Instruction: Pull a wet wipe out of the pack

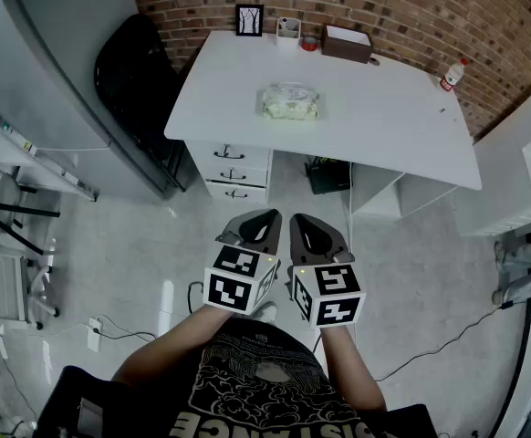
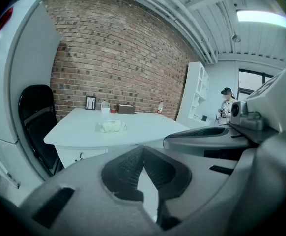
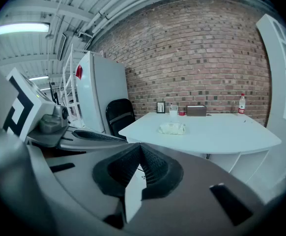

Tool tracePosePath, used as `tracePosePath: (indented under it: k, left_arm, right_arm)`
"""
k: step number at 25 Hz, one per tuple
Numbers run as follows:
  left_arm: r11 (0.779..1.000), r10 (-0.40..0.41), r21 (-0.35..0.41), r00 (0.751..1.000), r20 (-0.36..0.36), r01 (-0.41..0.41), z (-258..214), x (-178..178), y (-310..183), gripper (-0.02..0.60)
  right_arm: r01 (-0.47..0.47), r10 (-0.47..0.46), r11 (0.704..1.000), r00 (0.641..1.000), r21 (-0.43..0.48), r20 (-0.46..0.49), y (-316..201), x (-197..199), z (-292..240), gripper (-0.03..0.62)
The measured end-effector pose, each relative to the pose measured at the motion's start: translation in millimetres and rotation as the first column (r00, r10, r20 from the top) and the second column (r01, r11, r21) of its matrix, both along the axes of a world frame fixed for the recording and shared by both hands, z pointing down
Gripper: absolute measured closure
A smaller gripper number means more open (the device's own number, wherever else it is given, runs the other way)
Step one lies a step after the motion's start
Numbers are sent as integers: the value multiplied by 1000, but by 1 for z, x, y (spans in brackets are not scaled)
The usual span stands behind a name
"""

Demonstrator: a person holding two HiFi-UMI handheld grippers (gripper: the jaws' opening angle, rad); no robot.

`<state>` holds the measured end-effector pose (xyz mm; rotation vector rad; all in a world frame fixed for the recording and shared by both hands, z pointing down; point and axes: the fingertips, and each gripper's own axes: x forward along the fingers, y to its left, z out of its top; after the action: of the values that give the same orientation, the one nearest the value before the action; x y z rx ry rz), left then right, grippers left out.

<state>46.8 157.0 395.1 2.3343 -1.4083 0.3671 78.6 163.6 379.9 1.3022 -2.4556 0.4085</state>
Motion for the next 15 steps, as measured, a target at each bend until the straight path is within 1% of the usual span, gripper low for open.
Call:
tracePosePath:
  k: [7, 15]
  left_arm:
    - [1000, -1, -1, 1000, 11, 1, 1, 7, 10, 569]
    - [1000, -4, -17, 1000, 9, 4, 7, 10, 10, 569]
  right_arm:
    - [-12, 12, 1000, 1000, -4, 27, 9, 8, 1, 576]
    - [-1, 1, 1000, 1000, -16, 17, 10, 10, 7, 574]
